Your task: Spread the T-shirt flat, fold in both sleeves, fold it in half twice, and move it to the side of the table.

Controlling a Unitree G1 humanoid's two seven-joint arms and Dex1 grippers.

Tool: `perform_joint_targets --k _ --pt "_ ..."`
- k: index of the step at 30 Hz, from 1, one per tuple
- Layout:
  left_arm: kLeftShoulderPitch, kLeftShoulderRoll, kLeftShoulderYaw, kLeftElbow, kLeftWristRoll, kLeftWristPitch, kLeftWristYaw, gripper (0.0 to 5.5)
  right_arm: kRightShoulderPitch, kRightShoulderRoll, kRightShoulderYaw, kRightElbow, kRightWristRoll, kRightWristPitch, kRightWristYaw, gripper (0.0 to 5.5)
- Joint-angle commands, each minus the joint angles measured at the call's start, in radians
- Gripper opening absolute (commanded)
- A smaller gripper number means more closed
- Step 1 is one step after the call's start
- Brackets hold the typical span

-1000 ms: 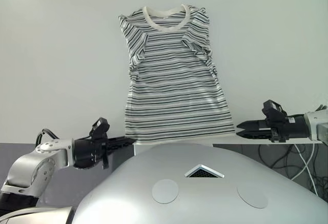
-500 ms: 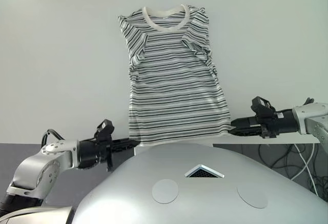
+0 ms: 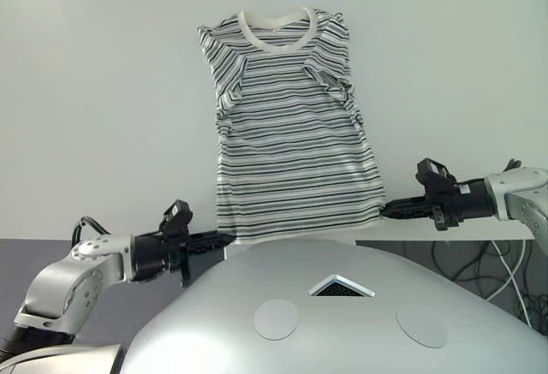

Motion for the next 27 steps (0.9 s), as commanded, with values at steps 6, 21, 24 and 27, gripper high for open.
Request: perform_joint_targets --k 6,21,24,27 --pt "0.0 0.008 0.03 0.006 0.053 -0.02 0.027 0.0 0.038 -0.022 -0.037 -0.03 0.007 -0.054 0.003 0.02" --pt "0.186 -0.045 0.322 -0.16 0.194 -0.642 -0.272 0.0 0.436 0.056 -0.511 -0.321 0.079 -0.299 0.02 0.02" --pt "0.228 -0.069 0.447 -0.199 0.099 -0.671 -0.321 0.0 0.483 0.108 -0.63 -0.362 0.132 -0.327 0.033 0.02" --pt "0.212 -0.084 0.541 -0.205 -0.013 -0.643 -0.335 0.0 0.508 0.159 -0.743 -0.39 0.218 -0.345 0.048 0.02"
